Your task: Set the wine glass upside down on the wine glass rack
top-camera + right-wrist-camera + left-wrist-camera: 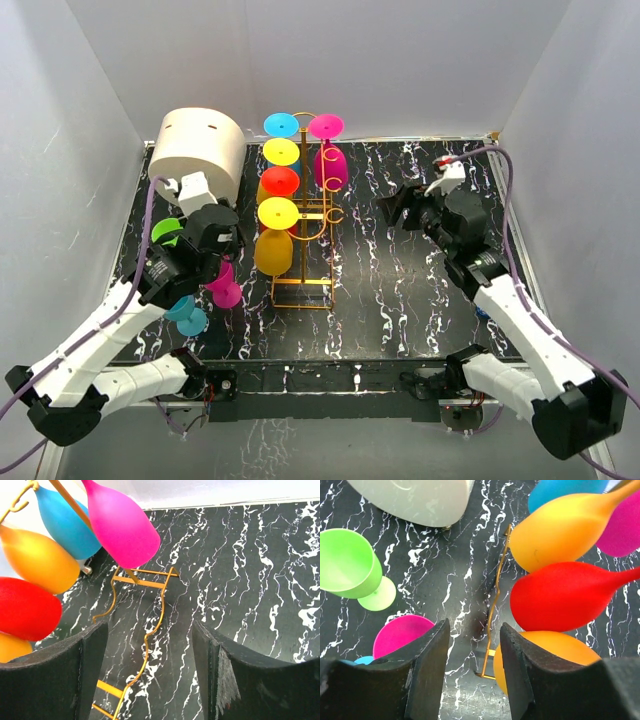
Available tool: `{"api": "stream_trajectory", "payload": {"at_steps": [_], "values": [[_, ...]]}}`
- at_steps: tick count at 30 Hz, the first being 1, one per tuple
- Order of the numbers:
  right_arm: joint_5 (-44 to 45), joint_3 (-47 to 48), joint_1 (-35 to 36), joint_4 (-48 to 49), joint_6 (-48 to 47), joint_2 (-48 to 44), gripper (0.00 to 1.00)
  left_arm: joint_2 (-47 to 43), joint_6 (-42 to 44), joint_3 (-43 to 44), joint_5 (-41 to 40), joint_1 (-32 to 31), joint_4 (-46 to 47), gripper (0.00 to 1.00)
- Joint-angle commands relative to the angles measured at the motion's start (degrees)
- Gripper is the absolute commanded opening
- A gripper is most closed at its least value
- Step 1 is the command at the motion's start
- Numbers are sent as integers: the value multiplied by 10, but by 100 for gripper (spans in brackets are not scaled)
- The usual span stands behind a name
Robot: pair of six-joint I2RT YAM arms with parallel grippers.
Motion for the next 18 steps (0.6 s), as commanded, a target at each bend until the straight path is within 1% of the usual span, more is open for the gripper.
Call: {"api": "stream_trajectory", "payload": {"at_steps": [1,5,7,13,18], "values": [[22,-8,0,-21,74,-56,65,-5,-44,-9,7,29,-43,42],[19,-13,-1,-42,106,-69,64,23,-67,-39,105,79,-55,38],[15,-13,0,-50,121,-68,63,32,-78,-57,128,92,-60,38],[-3,-22,0,-50,141,-55,62,40,-63,-81,153,124,-44,38],[-7,-22,0,-52,148,-47,61,52,-64,-101,156,132,-34,38]]}}
